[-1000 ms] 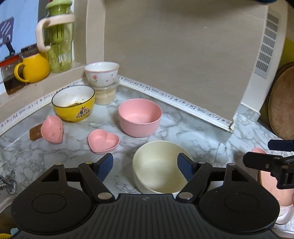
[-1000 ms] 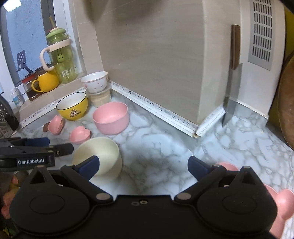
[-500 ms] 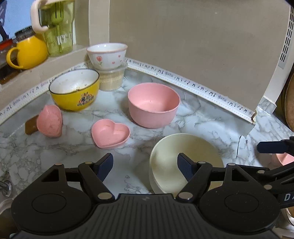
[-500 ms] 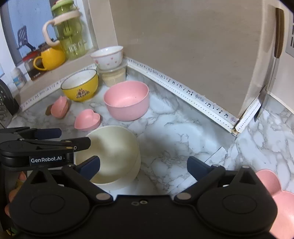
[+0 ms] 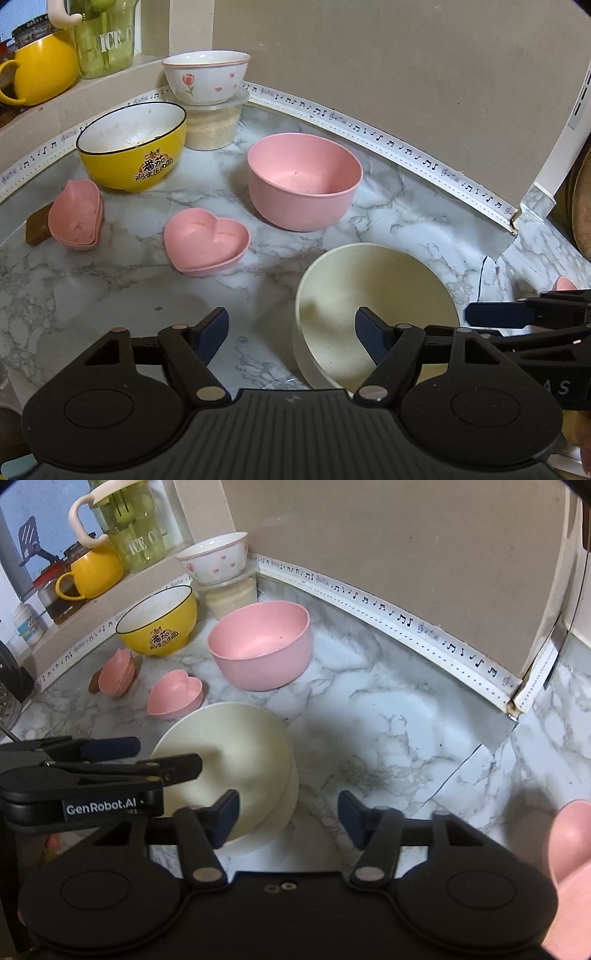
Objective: Organize plates and bowls
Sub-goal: 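Move both grippers to the rim of the cream bowl, then close both grippers on the cream bowl rim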
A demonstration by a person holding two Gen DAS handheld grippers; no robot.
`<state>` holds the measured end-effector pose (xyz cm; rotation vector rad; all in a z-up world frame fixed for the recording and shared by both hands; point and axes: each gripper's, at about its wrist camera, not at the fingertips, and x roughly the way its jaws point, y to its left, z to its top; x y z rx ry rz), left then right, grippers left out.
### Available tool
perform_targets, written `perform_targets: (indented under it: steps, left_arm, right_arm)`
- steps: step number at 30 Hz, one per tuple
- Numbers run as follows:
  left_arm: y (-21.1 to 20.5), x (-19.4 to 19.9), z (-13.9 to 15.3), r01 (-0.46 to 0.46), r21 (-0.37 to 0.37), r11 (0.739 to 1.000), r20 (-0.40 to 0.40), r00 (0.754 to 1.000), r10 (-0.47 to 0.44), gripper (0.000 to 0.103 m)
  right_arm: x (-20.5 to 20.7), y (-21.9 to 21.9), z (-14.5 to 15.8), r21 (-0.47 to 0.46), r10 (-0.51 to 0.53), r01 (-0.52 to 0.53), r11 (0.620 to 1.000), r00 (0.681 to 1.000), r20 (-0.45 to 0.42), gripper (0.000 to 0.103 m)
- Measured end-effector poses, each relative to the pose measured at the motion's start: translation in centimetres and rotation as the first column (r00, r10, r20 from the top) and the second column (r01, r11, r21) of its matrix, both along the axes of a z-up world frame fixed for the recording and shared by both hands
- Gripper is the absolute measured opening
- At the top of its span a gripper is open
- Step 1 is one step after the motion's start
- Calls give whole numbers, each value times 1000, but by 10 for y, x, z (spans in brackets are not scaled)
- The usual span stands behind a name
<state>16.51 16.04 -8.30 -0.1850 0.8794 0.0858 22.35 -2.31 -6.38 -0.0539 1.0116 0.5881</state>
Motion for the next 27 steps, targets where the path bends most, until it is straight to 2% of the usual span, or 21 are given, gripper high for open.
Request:
perform_targets:
  steps: [3,5,9,13,17,27]
  left_arm:
    - [-2,1,0,14,-21,1000,-12,1000,-14,44]
    - [-3,2,-1,14,-27,1000,-17,1000,-15,36]
    - [-4,3,-2,11,-31,999,-31,999,-12,19]
    - [-5,3,-1,14,-16,1000,-41,999,-15,13]
    - [-8,1,0,21,-5,1000,-49,999,-21,12]
    - [-20,-13,15,29,3,1000,-59,998,-29,11]
  right_arm:
    - [1,-1,0,19,-13,14,1000,1000,-13,47]
    - [3,1,0,21,-16,17,1000,1000,-22,40]
    - [3,4,-1,15,-17,17,1000,999,-31,32]
    - [2,6,-2,-2,-25,25,1000,999,-31,23]
    - [0,7,-2,-12,-26,26,1000,999,-34,19]
    - [-12,-2,7,-38,-30,28,999,999,-42,16]
